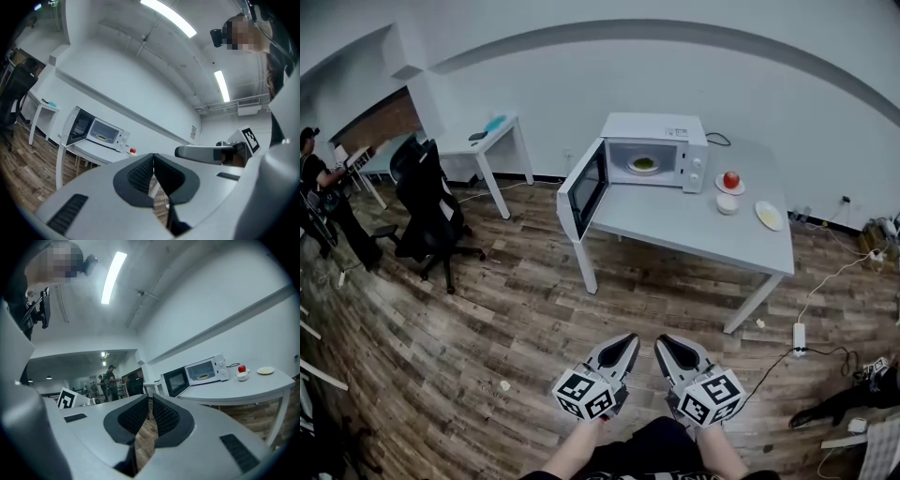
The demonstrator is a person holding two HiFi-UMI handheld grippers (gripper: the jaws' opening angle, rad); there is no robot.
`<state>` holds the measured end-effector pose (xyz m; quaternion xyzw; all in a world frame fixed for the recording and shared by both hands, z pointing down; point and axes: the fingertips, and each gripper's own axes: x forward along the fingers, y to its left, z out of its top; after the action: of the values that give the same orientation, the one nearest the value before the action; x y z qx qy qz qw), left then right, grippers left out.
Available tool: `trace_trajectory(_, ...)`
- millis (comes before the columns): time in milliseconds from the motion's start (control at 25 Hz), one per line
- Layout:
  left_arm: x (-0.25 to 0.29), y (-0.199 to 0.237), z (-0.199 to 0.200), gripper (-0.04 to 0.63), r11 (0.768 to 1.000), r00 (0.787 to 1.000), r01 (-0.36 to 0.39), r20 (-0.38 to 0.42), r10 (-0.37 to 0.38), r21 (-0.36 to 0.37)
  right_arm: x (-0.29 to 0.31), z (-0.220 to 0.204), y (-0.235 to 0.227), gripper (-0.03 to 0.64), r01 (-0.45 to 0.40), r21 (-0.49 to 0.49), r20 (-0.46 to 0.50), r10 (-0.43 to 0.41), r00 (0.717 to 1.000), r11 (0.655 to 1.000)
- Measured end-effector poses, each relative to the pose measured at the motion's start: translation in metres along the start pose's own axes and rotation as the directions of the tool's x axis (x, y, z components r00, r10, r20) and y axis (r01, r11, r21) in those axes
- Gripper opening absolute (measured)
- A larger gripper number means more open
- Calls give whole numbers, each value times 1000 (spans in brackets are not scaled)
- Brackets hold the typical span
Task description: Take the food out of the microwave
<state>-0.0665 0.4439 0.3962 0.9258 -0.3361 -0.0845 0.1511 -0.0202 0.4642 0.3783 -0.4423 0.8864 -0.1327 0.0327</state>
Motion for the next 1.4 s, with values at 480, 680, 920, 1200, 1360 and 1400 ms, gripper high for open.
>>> trace_trajectory(480, 18, 31, 7, 10, 999, 999, -27, 18, 27, -26, 29, 7, -22, 48, 5, 14, -8, -4, 1000, 1000)
trace_trajectory(680, 45, 47, 8, 11, 999, 1000, -27, 11, 27, -27, 49, 12, -47, 48, 7, 19, 2, -7, 1000, 1000)
trace_trajectory(920, 87, 72, 12, 11, 999, 1000, -31, 2, 31, -28, 80, 23, -85, 48, 6, 25, 2, -6, 1000, 1000)
trace_trajectory(1200, 137, 97, 20, 10, 999, 999, -35, 0, 35, -22, 110, 42, -135, 49, 10, 31, 4, -10, 1000, 999)
trace_trajectory(1360, 165, 114, 30, 11, 998, 999, -53, 8, 53, -23, 130, 55, -158, 48, -12, 28, 5, 12, 1000, 1000)
trace_trajectory(1400, 172, 118, 32, 10, 998, 998, -56, 10, 57, -22, 135, 58, -165, 48, -15, 29, 4, 15, 1000, 999)
